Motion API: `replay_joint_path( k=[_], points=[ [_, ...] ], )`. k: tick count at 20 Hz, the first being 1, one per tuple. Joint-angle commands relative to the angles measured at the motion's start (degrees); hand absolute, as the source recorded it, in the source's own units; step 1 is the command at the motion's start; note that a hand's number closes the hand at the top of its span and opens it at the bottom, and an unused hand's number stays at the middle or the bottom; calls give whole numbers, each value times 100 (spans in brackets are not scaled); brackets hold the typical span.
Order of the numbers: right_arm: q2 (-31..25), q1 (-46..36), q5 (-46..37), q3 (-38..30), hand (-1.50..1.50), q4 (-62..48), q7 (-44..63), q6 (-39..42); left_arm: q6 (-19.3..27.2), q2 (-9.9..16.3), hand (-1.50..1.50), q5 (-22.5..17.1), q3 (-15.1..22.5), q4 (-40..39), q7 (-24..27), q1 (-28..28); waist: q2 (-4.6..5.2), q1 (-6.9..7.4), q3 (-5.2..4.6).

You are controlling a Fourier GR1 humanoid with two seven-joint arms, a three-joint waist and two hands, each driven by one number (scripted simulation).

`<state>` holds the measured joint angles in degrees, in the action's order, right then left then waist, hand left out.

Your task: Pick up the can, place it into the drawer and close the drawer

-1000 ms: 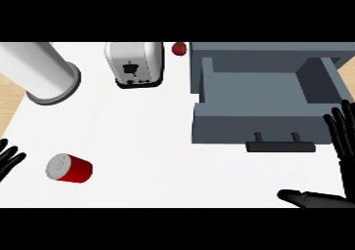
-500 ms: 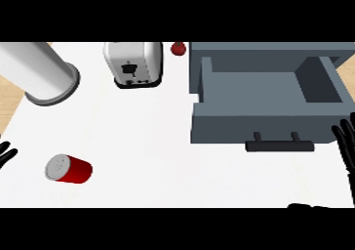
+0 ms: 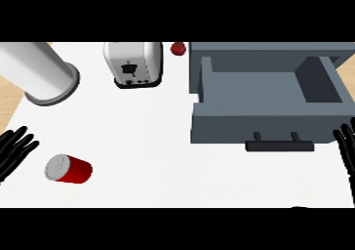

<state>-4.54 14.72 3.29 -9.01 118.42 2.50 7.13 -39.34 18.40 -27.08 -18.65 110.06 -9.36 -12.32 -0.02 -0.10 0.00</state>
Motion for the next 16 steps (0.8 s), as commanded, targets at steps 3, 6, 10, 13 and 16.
replay_joint_path(
  k=[3, 6, 10, 13, 16],
  points=[
    [-50, -199, 125, -150, -150, 115, 334, 35, -14, -505, -150, 1007, 218, -833, 574, 561, 3, -8, -2],
    [96, 132, -98, -89, -150, 34, -59, 93, -19, -641, -150, 1039, 208, -651, 507, 261, -2, -1, 0],
    [-45, 112, 243, -481, -150, -179, -299, 348, -372, -522, -150, 1488, -44, -1185, 1131, 240, -1, -2, 0],
    [53, 17, 36, -284, -150, -148, -174, 300, -239, -561, -150, 1939, -103, -1752, 1576, 523, 1, -3, -1],
    [63, -35, 18, -319, -150, -286, -243, 358, -299, -470, -150, 2173, -111, -2308, 1965, 722, 1, -3, -1]
  ],
)
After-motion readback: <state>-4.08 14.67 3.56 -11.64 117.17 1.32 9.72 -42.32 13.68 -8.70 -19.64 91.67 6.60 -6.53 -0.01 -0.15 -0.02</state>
